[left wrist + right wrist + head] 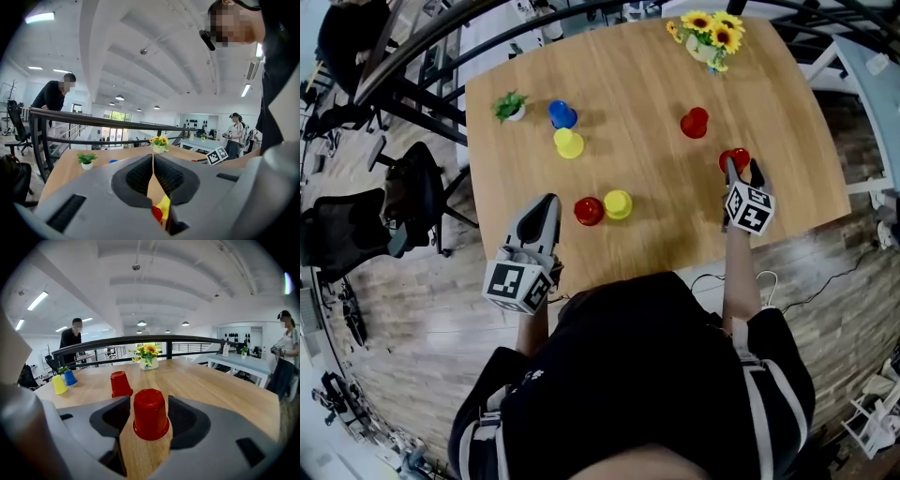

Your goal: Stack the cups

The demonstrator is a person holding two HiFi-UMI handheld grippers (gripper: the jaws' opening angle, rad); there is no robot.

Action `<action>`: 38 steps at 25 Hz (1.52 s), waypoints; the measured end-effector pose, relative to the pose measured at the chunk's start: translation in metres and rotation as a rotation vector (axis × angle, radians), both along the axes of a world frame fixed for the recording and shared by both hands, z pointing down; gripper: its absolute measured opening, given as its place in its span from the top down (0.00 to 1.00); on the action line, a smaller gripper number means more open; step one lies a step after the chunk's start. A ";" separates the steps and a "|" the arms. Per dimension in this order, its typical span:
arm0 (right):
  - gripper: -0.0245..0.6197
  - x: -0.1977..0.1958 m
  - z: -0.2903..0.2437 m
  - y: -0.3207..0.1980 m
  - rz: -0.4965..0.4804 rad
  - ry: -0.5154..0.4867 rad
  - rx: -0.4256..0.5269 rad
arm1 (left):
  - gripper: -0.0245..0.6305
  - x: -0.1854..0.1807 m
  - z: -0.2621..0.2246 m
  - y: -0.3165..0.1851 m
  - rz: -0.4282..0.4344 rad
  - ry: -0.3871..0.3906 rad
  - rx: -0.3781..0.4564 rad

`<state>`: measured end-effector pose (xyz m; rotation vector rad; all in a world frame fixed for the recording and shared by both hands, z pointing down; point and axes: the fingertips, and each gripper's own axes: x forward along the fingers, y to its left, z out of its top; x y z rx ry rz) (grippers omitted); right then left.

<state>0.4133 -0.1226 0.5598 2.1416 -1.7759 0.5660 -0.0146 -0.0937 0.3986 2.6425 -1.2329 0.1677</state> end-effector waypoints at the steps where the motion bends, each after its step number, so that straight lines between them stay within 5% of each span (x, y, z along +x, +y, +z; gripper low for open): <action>1: 0.58 0.002 0.000 0.000 0.000 -0.001 0.000 | 0.94 -0.001 -0.001 -0.001 -0.007 -0.001 0.004; 9: 0.64 -0.015 -0.013 0.005 -0.053 0.007 0.023 | 0.94 -0.009 -0.005 -0.007 -0.038 0.010 0.012; 24: 0.64 -0.175 -0.021 0.025 -0.439 -0.031 0.038 | 0.94 -0.025 0.001 -0.005 -0.043 0.036 0.003; 38: 0.64 -0.241 -0.001 0.043 -0.633 -0.013 -0.031 | 0.93 -0.035 0.002 0.002 -0.060 0.042 -0.002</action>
